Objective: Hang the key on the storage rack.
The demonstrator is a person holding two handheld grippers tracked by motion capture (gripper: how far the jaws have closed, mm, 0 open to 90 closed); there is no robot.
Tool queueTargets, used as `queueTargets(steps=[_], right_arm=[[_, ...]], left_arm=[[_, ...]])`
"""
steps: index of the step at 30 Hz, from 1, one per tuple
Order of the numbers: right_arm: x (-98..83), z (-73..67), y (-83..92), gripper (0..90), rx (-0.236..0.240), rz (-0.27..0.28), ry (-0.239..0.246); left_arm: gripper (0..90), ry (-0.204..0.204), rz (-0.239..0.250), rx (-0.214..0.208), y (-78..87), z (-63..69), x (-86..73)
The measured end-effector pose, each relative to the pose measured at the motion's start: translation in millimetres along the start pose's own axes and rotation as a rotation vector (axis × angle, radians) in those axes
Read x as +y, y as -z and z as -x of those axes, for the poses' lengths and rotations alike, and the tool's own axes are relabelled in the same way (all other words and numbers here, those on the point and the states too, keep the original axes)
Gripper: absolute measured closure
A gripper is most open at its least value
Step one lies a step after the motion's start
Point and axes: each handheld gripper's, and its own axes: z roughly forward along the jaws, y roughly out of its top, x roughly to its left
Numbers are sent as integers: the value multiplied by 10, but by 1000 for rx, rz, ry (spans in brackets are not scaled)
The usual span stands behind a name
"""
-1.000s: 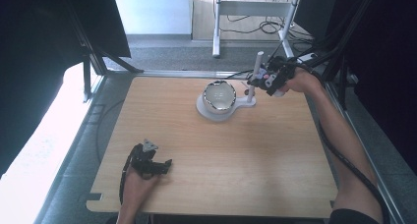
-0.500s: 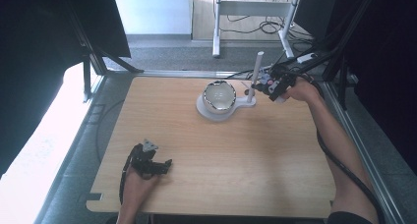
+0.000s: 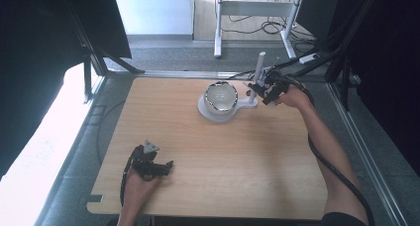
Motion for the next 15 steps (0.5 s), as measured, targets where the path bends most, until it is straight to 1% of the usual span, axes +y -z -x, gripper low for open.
queueTargets(steps=[1,2,3,4,5,7,8,10,11,12,14,15], right_arm=[[0,0,0,368,0,0,0],[5,-11,-32,316,-1,12,13],[5,-11,-32,316,-1,12,13],[3,-14,-41,288,-3,17,14],[-4,-12,-47,238,-18,29,12],[-9,-8,-44,227,-21,31,11],[-25,-8,-34,198,-22,32,9],[-33,-10,-29,183,-30,37,11],[-49,-18,-16,144,-31,46,13],[-49,-18,-16,144,-31,46,13],[-73,-27,-4,127,-50,47,9],[-73,-27,-4,127,-50,47,9]], left_arm=[[42,0,0,0,0,0,0],[42,0,0,0,0,0,0],[42,0,0,0,0,0,0],[42,0,0,0,0,0,0],[42,0,0,0,0,0,0],[42,0,0,0,0,0,0],[42,0,0,0,0,0,0],[42,0,0,0,0,0,0],[43,0,0,0,0,0,0],[42,0,0,0,0,0,0],[42,0,0,0,0,0,0],[42,0,0,0,0,0,0]])
